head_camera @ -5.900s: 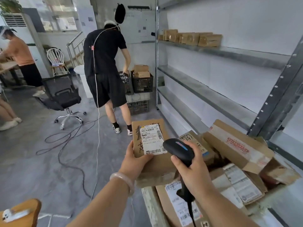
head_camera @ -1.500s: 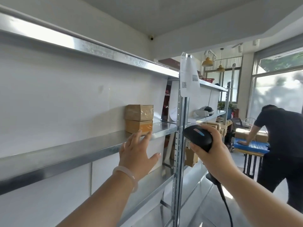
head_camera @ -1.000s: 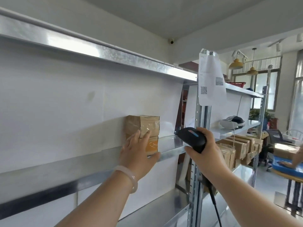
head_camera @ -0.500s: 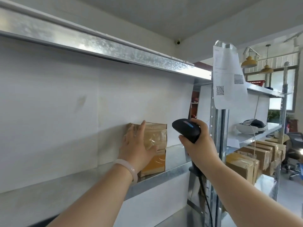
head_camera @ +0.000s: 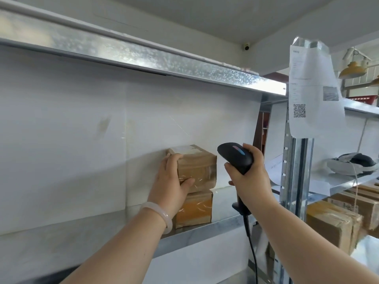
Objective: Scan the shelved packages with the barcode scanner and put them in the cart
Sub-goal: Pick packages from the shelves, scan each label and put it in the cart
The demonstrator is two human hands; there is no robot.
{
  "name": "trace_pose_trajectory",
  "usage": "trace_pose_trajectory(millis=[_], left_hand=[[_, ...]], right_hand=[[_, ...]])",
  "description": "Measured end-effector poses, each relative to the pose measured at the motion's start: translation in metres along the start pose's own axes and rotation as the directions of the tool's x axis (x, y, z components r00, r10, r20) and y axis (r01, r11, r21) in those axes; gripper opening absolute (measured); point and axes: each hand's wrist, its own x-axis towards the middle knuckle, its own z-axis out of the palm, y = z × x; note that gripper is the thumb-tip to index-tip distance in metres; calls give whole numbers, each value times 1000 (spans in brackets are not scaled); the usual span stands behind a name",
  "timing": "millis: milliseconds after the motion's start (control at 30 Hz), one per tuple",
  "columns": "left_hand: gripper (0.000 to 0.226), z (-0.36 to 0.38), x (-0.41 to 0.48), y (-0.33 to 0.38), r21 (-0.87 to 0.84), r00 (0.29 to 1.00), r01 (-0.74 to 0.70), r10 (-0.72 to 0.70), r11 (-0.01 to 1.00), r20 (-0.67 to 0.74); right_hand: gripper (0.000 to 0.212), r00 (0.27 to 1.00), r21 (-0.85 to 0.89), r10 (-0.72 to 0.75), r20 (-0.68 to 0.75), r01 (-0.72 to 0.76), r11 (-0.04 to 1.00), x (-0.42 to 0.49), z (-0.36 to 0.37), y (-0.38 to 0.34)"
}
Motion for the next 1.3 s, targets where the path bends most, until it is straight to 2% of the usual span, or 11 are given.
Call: trace_pose_trajectory(millis=[233,433,533,633,767,900,1000,1100,1300], left_hand=[[63,-5,-29,11,-19,965,-236,232,971,-125],[55,-12,-65,27,-60,952,-289,280,956,-125],[43,-20,-90,36,-145,964,-225,199,964,-174],[43,-32,-112,41,-303,977,-53,-13,952,-212],[62,-52,-132,40,-252,969,73,-128,965,-210],[55,-81,-151,35,-340,937,234,-305,911,-171],[65,-106,-169,31,-407,935,252,-329,878,-130],[78,-136,-191,26,-377,928,294,-356,879,-107],[76,-218,-254,-2,-299,871,425,-476,855,-124]], right_hand=[[56,999,193,-36,9,33,981,-12,-11,-13],[56,994,240,-94,53,79,968,-42,-15,-11],[59,991,277,-102,84,75,958,-66,-13,-4],[62,987,312,-120,106,82,947,-93,-7,0],[65,982,368,-103,161,37,929,-129,4,-4],[70,972,353,-107,209,27,935,-159,18,-14],[70,959,358,-134,250,37,933,-181,28,-25],[70,938,365,-169,304,49,930,-205,40,-37],[68,832,344,-245,497,70,936,-259,79,-67]])
